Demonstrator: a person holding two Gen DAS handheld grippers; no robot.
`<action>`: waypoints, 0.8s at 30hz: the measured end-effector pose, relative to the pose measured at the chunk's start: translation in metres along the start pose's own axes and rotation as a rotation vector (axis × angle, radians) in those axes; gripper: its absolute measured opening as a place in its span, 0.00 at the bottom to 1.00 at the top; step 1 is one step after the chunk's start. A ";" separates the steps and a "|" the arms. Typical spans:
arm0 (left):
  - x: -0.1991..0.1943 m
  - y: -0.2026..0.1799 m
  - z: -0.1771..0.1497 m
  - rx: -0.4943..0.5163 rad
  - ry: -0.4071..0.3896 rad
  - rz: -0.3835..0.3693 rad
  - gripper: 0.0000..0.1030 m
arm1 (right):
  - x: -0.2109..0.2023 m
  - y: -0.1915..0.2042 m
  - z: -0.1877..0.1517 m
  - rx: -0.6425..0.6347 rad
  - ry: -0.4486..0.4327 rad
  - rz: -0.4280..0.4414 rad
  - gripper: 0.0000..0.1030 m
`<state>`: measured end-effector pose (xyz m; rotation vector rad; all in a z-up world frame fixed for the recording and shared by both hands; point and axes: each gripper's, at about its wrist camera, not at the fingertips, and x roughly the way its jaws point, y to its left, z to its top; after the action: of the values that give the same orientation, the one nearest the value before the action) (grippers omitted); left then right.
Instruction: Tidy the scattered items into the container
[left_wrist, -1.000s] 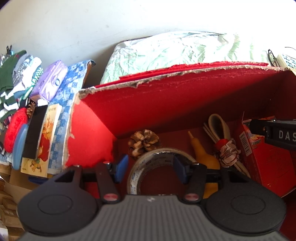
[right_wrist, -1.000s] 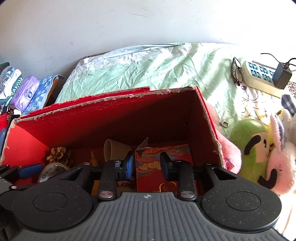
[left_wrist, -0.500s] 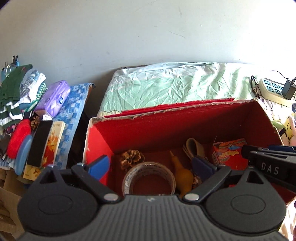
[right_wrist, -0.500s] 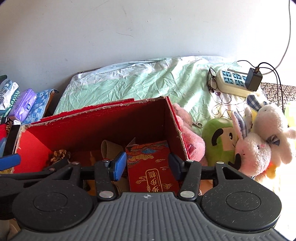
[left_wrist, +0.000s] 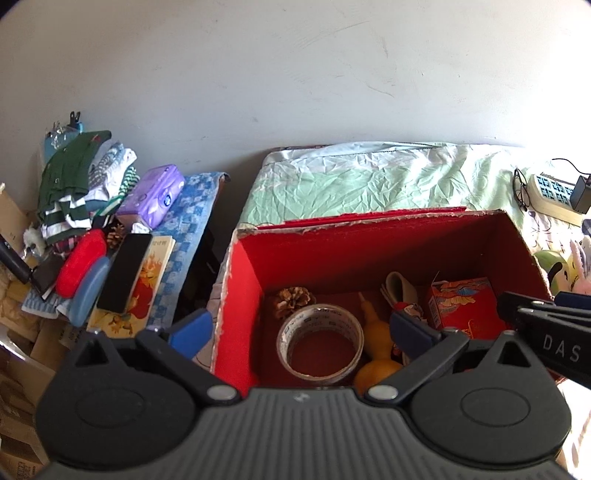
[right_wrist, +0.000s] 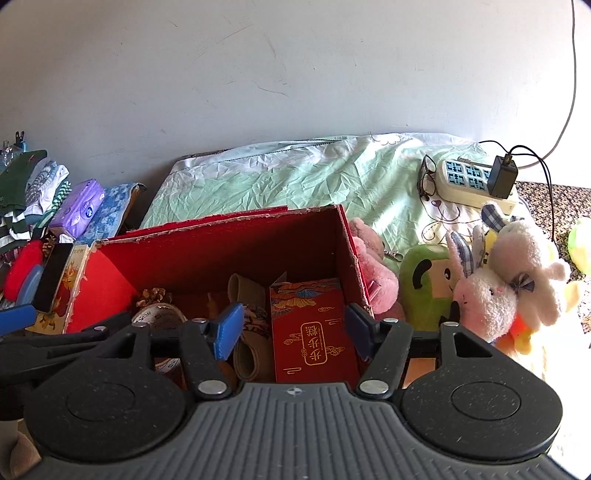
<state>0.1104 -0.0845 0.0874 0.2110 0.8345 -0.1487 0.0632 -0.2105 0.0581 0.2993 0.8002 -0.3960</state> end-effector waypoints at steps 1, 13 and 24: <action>-0.003 0.002 -0.001 -0.011 0.001 -0.006 0.99 | -0.004 0.000 0.000 -0.001 -0.005 0.010 0.65; -0.016 0.006 -0.015 -0.060 0.047 -0.022 0.99 | -0.043 0.003 -0.011 -0.040 -0.070 0.051 0.88; -0.020 0.009 -0.027 -0.045 0.082 -0.008 0.99 | -0.038 -0.002 -0.024 0.008 -0.026 0.015 0.87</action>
<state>0.0797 -0.0684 0.0853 0.1725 0.9196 -0.1291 0.0237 -0.1941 0.0700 0.3066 0.7704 -0.3884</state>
